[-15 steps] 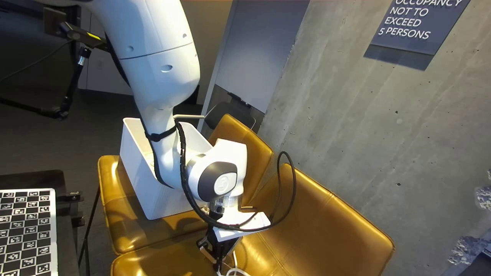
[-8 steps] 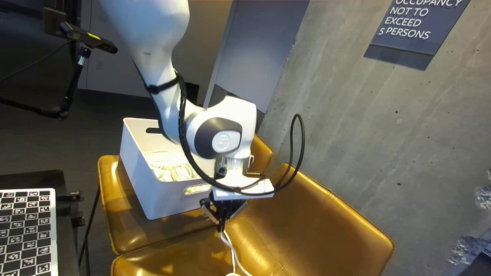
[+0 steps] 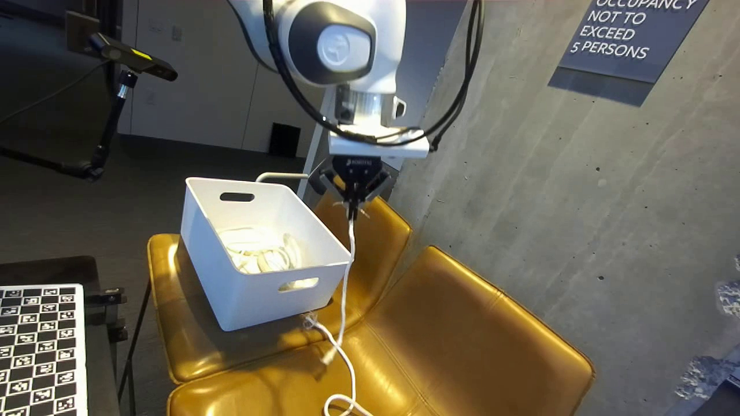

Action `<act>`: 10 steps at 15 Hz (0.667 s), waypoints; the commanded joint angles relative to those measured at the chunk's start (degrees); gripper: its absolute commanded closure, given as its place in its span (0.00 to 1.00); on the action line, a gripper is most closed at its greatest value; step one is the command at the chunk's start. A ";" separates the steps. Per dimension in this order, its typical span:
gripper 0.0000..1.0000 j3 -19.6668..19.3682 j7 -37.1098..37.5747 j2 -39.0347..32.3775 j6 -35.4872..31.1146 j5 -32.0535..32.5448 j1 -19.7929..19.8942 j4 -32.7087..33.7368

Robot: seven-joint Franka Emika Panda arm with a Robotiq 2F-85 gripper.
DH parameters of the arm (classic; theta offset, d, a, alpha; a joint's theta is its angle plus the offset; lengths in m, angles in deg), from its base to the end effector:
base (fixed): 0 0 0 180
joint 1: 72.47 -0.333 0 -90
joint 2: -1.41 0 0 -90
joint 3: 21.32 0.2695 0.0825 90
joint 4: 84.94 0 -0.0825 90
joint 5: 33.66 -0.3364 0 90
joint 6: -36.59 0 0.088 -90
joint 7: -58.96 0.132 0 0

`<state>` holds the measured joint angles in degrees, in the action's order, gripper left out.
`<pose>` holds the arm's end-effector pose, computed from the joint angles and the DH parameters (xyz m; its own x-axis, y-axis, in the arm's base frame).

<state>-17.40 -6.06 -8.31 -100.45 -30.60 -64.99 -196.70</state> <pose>0.5757 -0.0382 0.3761 0.4386 0.8949 0.0824 0.8581 -0.4443 0.2574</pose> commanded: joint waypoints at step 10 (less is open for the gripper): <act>0.99 6.77 15.52 18.06 11.98 0.65 -16.90 1.74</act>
<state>-11.94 5.27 9.54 -90.13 -32.18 -79.56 -195.18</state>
